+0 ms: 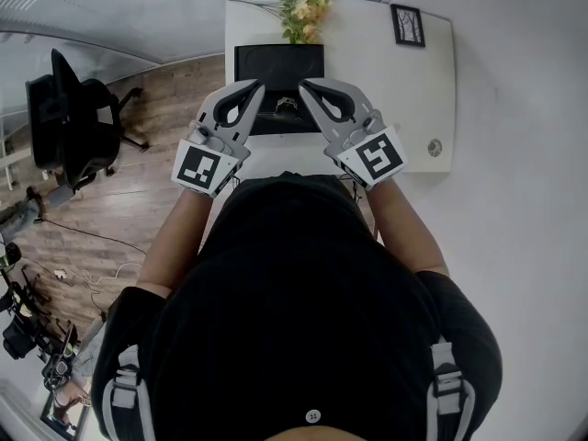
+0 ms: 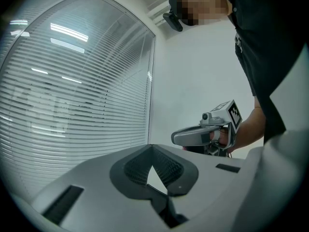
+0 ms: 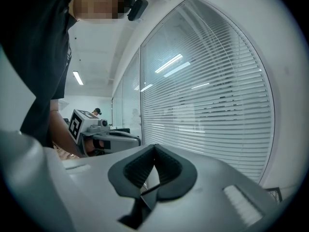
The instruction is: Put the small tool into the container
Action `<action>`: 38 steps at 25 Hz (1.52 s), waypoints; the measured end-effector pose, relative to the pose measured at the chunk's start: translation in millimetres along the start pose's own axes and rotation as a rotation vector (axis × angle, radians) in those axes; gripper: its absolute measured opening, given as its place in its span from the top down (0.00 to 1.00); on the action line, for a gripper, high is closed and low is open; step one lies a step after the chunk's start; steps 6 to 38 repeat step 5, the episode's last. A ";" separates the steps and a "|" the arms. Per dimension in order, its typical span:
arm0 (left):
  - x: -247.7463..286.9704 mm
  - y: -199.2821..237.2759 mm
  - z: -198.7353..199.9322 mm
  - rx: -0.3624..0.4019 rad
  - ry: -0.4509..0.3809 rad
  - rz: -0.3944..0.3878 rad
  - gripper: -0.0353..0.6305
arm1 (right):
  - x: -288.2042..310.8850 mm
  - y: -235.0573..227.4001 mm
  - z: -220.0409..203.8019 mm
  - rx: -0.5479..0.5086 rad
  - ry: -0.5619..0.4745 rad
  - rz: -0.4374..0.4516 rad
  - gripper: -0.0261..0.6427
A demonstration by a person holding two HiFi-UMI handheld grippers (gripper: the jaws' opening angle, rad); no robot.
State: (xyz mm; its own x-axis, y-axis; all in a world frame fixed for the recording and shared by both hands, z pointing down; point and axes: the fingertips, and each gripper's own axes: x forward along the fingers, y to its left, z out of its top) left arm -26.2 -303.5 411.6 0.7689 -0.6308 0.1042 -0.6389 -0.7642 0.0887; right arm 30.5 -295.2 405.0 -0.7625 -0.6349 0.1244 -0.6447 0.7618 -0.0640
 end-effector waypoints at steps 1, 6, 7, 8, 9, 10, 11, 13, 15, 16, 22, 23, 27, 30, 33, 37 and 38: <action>-0.2 0.0 -0.3 0.000 0.001 0.000 0.94 | -0.4 0.0 -1.4 -0.002 0.004 0.001 0.94; -1.6 0.2 -0.5 0.001 0.004 0.000 0.94 | -1.1 1.1 -2.4 -0.001 0.012 -0.002 0.94; -1.6 0.2 -0.5 0.001 0.004 0.000 0.94 | -1.1 1.1 -2.4 -0.001 0.012 -0.002 0.94; -1.6 0.2 -0.5 0.001 0.004 0.000 0.94 | -1.1 1.1 -2.4 -0.001 0.012 -0.002 0.94; -1.6 0.2 -0.5 0.001 0.004 0.000 0.94 | -1.1 1.1 -2.4 -0.001 0.012 -0.002 0.94; -1.6 0.2 -0.5 0.001 0.004 0.000 0.94 | -1.1 1.1 -2.4 -0.001 0.012 -0.002 0.94; -1.6 0.2 -0.5 0.001 0.004 0.000 0.94 | -1.1 1.1 -2.4 -0.001 0.012 -0.002 0.94; -1.6 0.2 -0.5 0.001 0.004 0.000 0.94 | -1.1 1.1 -2.4 -0.001 0.012 -0.002 0.94; -1.6 0.2 -0.5 0.001 0.004 0.000 0.94 | -1.1 1.1 -2.4 -0.001 0.012 -0.002 0.94; -1.6 0.2 -0.5 0.001 0.004 0.000 0.94 | -1.1 1.1 -2.4 -0.001 0.012 -0.002 0.94; -1.6 0.2 -0.5 0.001 0.004 0.000 0.94 | -1.1 1.1 -2.4 -0.001 0.012 -0.002 0.94; -1.6 0.2 -0.5 0.001 0.004 0.000 0.94 | -1.1 1.1 -2.4 -0.001 0.012 -0.002 0.94; -1.6 0.2 -0.5 0.001 0.004 0.000 0.94 | -1.1 1.1 -2.4 -0.001 0.012 -0.002 0.94; -1.6 0.2 -0.5 0.001 0.004 0.000 0.94 | -1.1 1.1 -2.4 -0.001 0.012 -0.002 0.94; -1.6 0.2 -0.5 0.001 0.004 0.000 0.94 | -1.1 1.1 -2.4 -0.001 0.012 -0.002 0.94; -1.6 0.2 -0.5 0.001 0.004 0.000 0.94 | -1.1 1.1 -2.4 -0.001 0.012 -0.002 0.94; -1.6 0.2 -0.5 0.001 0.004 0.000 0.94 | -1.1 1.1 -2.4 -0.001 0.012 -0.002 0.94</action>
